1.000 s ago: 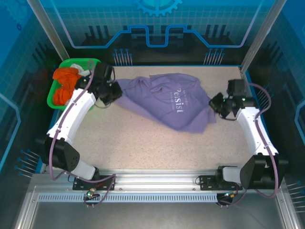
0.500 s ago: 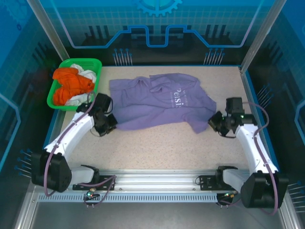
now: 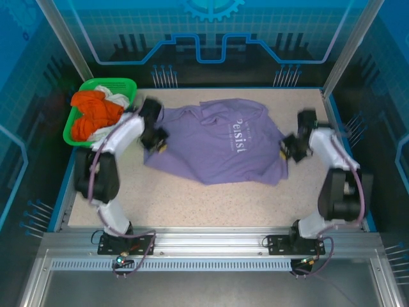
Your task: Fold and stack the t-shirts
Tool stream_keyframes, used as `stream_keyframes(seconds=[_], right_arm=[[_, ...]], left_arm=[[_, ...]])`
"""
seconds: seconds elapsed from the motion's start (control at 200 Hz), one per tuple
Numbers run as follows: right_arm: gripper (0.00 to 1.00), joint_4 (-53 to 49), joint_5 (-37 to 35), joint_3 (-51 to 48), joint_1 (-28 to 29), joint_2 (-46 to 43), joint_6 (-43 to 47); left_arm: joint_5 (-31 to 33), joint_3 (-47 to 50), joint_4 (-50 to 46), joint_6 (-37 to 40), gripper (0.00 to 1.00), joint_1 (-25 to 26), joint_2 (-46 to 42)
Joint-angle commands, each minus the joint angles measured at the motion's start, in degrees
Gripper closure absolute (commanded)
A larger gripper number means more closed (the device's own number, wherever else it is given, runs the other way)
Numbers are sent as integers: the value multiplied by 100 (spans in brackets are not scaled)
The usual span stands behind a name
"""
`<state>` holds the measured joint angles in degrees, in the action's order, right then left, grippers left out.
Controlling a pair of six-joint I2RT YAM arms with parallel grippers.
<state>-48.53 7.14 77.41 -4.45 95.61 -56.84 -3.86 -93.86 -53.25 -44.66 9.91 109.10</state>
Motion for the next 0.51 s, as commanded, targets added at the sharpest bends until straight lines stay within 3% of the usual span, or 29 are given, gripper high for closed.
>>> stream_keyframes(seconds=[0.0, 0.065, 0.105, 0.155, 0.22, 0.3, 0.425, 0.5], right_arm=[[100, -410, 150, 3553, -3, 1044, 360], [100, -970, 244, 5820, -36, 1688, 434], [100, -1116, 333, 7075, -48, 1971, 539], [100, -1287, 323, 8425, -48, 2176, 692], [100, -1353, 305, 9068, -33, 1957, 1042], [100, -1296, 288, 8051, -32, 1000, 1530], [100, 314, 255, 3808, -87, -1509, 1688], [100, 53, 189, 2598, -49, -2225, 1933]], left_arm=[[-116, -4572, -705, 723, 100, 2, 1188], [-314, -7715, -1103, 670, 100, -94, 2181], [-393, -8711, -930, 491, 100, -190, 2341], [-542, -7935, -260, 491, 100, -261, 1623], [-732, -5524, 1141, 741, 100, -232, 113], [-837, -3134, 2381, 803, 100, -246, -1439], [-983, -1302, 2197, 1179, 100, -245, -2723], [-1094, -13, 2087, 1169, 100, -247, -3463]])
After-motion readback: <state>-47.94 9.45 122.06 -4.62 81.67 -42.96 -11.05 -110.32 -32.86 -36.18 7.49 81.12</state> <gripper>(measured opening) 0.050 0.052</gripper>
